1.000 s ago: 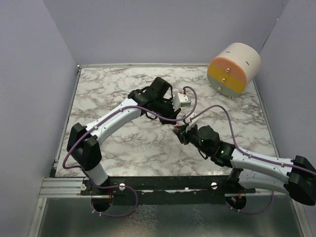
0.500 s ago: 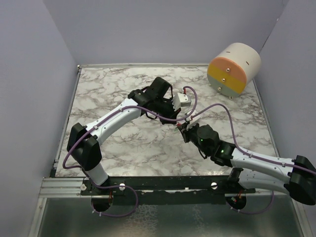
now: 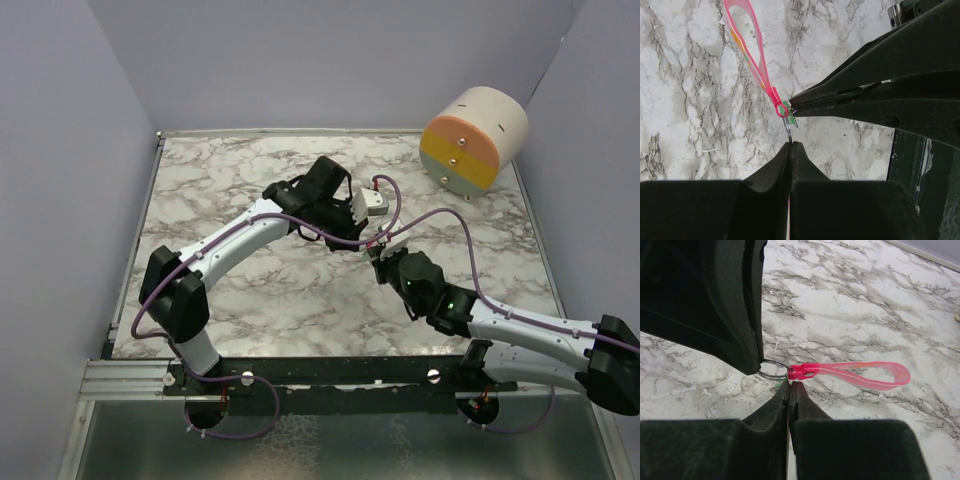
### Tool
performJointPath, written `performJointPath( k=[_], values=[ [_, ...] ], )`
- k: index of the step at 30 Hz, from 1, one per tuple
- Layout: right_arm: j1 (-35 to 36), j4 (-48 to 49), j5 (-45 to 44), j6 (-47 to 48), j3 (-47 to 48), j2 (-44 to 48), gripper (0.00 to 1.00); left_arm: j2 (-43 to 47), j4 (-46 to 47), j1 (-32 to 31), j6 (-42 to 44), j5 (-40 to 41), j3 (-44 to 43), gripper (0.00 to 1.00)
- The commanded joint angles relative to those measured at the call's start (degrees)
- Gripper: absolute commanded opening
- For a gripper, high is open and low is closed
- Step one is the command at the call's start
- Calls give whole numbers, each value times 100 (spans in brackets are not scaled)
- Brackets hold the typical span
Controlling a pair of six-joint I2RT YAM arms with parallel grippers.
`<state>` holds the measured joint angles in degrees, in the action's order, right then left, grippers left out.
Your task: Put the keys on the keyring
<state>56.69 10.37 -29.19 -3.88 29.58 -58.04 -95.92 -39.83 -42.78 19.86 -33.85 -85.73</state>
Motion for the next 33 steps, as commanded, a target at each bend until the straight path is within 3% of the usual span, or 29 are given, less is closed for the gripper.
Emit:
performJointPath(
  k=[1, 16, 33],
  values=[
    [-4, 466, -290, 290, 50, 142, 1, -120, -196, -28, -43, -113, -103, 0],
    [-15, 694, -67, 426, 23, 53, 1, -380, -196, -28, -118, -79, -399, 0],
    [0, 968, -655, 881, -65, -37, 1, -532, -237, -41, -279, -421, -627, 0]
  ],
)
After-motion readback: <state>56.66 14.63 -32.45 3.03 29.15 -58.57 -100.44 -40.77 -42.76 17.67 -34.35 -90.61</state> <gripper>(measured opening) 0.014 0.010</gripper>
